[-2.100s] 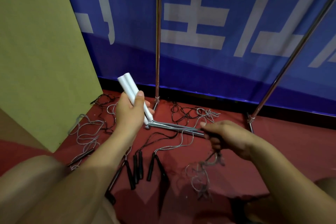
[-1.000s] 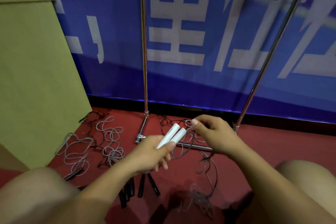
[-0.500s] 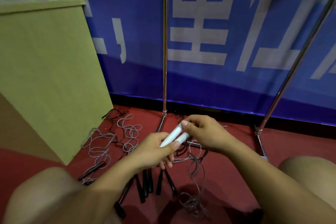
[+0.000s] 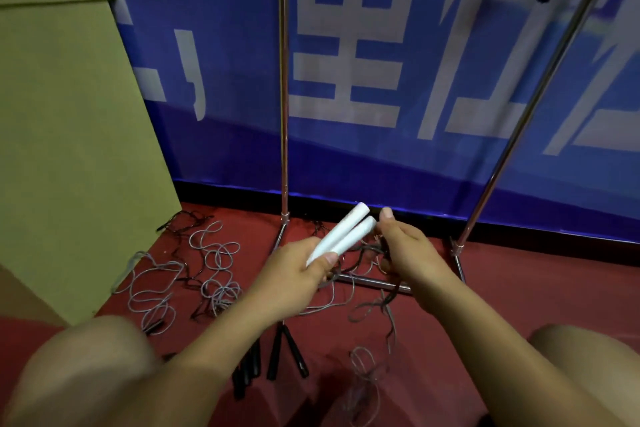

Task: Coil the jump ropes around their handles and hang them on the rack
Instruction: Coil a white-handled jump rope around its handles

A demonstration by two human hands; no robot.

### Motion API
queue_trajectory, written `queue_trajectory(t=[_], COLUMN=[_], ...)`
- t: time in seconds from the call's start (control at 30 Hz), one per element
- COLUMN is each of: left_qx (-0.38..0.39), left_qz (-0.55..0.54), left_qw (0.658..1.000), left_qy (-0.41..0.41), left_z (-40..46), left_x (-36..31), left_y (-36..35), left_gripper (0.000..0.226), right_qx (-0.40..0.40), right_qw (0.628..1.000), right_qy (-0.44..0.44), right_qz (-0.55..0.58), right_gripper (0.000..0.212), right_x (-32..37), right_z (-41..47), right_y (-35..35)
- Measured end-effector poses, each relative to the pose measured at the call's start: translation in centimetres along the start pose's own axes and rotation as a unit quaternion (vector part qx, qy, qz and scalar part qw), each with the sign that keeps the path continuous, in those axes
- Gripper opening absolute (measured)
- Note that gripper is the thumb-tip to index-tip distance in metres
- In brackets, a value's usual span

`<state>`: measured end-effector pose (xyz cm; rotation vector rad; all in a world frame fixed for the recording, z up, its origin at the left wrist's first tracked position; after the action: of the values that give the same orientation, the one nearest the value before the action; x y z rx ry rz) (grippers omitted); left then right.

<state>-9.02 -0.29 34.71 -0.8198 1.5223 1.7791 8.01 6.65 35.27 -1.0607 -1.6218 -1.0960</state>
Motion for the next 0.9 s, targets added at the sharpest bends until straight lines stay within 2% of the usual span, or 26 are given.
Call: queue_trajectory(t=[0.1,0.23,0.37,0.5,0.6,0.67,0.8,0.9], left_qx=[-0.004,-0.032,-0.081,-0.03,-0.007,0.003,0.019,0.027], left_qz=[0.048,-0.011,-0.075,-0.087,-0.091,-0.081,-0.097,-0.112], left_qw=[0.998,0.999,0.992,0.989,0.99,0.992,0.992,0.991], left_qy=[-0.03,-0.002,0.064,0.114,0.109,0.099,0.084,0.07], left_z=[-0.4,0.2,1.7,2.5,2.6,2.5,1.8,1.6], left_x=[-0.9,0.2,2.0,3.7,3.4,3.1,2.0,1.4], left_y=[-0.2,-0.3,-0.8,-2.9,-3.2,-3.1,-2.9,-2.6], left_gripper=[0.023,0.022,0.023,0.022,0.019,0.018,0.011,0.01], right_qx=[-0.015,-0.004,-0.028,-0.044,-0.05,-0.071,-0.111,-0.101], right_qw=[0.999,0.999,0.999,0.999,0.996,0.995,0.992,0.983], right_qy=[-0.007,0.003,-0.01,-0.023,-0.058,-0.048,0.034,0.052], right_qz=[0.04,0.042,0.041,0.003,0.033,0.047,-0.045,-0.142], right_gripper=[0.047,0.044,0.028,0.009,0.011,0.013,0.016,0.013], right_x=[0.2,1.4,2.7,2.0,0.9,0.1,-0.8,-1.0], right_z=[0.0,0.7,1.7,2.5,2.4,1.8,-0.1,-0.1], right_y=[0.4,0.1,1.3,2.9,3.8,4.5,6.1,7.0])
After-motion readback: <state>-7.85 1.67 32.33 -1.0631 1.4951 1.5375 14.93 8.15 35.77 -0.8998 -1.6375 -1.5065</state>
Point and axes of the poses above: each hand's wrist, its own z-axis towards the middle knuckle, its own y-axis out of the back of the hand, x = y × z, the point moved 7 cm from there along z, towards the middle knuckle, and after that the axes turned 4 degrees about -y, right-handed, at the moved point
